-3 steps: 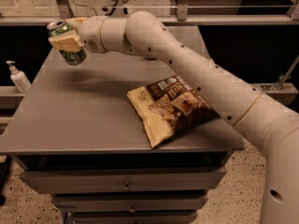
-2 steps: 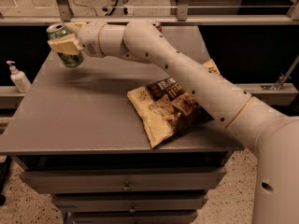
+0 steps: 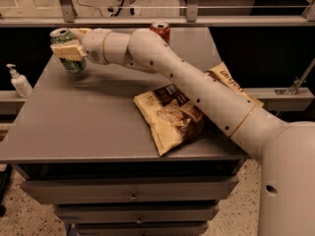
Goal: Place green can upright
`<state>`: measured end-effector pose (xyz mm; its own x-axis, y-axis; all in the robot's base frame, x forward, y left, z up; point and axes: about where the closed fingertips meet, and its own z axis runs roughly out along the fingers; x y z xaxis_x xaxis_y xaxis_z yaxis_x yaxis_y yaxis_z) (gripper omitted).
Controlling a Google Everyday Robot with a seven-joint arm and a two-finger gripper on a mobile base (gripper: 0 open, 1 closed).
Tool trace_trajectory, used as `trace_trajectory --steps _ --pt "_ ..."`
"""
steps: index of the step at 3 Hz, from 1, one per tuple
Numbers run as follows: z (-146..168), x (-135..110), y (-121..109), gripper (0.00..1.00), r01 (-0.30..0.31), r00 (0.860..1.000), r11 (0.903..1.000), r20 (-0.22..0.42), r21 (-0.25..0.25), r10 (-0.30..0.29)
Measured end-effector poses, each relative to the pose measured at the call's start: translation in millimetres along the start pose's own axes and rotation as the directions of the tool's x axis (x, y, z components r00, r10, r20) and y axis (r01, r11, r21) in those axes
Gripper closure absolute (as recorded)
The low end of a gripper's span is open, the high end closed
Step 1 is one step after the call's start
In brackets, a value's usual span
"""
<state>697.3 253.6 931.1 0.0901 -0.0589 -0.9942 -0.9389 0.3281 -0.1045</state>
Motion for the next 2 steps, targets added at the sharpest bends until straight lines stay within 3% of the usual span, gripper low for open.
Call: trace_trajectory --steps 1,2 --pt "0.9 5.9 -0.8 0.85 -0.017 1.0 0.9998 -0.007 0.006 0.017" --pt "-1.4 11.3 -0.6 0.61 -0.032 0.999 0.9994 -0.013 0.016 0.032"
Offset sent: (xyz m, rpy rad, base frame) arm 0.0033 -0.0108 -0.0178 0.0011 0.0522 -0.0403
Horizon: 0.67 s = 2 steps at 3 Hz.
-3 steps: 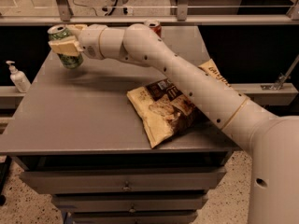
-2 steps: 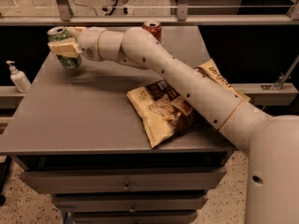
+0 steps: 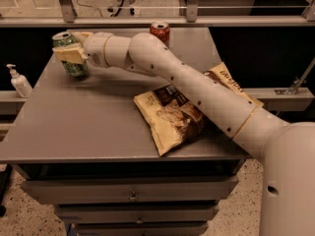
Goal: Place green can upright
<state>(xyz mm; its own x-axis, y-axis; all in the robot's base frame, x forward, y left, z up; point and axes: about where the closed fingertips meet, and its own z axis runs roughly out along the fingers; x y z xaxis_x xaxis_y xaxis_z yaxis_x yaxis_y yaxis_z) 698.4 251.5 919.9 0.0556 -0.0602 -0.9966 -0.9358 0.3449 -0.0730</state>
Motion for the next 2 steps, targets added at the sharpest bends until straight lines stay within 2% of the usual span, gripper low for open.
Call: trace_trajectory --steps 2 --pt "-4.7 8.1 -0.3 0.14 -0.023 1.0 0.9995 -0.003 0.022 0.023"
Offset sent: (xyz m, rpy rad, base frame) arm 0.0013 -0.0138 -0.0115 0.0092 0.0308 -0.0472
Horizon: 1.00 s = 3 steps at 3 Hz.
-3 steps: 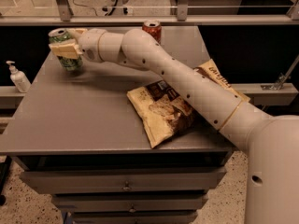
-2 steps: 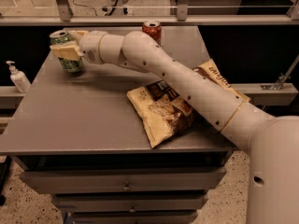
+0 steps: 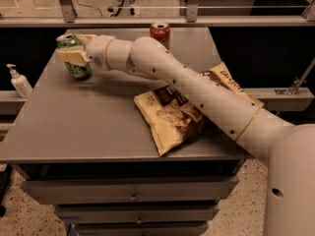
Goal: Place green can upright
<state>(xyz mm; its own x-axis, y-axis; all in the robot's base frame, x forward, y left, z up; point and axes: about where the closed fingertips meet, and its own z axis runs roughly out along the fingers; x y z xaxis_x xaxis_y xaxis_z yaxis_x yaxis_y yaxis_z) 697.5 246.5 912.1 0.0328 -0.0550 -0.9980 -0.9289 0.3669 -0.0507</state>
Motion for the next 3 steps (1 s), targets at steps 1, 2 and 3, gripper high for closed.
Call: trace_trajectory --steps 1,2,3 --pt "-4.7 0.4 -1.0 0.0 -0.002 1.0 0.9999 -0.004 0.012 0.002" --pt "-13.6 -3.6 -3.8 0.0 0.008 1.0 0.9996 -0.019 0.027 -0.007" --pt "-34.8 -16.7 -12.2 0.0 0.029 0.998 0.9988 -0.065 0.039 -0.026"
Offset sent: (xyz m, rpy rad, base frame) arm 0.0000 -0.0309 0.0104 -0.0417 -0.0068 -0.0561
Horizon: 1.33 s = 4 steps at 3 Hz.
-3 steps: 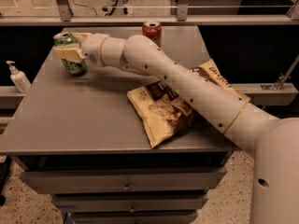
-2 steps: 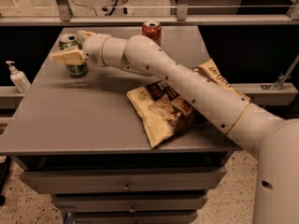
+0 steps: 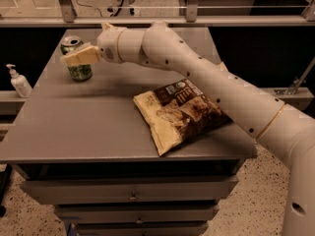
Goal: Place green can upright
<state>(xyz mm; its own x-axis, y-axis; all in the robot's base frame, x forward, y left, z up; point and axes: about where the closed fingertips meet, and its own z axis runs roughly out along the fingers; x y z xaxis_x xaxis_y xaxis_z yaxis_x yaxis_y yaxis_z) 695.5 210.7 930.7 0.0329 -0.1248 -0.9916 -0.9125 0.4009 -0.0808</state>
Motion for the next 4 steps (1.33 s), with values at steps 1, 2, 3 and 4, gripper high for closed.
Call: trace_trajectory --steps 1,2,3,4 --pt "-44.1 -19.6 -17.8 0.0 0.029 0.998 0.9994 -0.065 0.018 -0.027" --pt "-102.6 -31.0 -25.9 0.0 0.043 0.992 0.9976 -0.118 0.055 -0.037" --pt "-163.8 -30.3 -24.2 0.0 0.028 0.993 0.9927 -0.118 0.117 -0.014" --pt "-210.2 -20.9 -44.1 0.0 0.015 0.992 0.9812 -0.127 0.192 0.009"
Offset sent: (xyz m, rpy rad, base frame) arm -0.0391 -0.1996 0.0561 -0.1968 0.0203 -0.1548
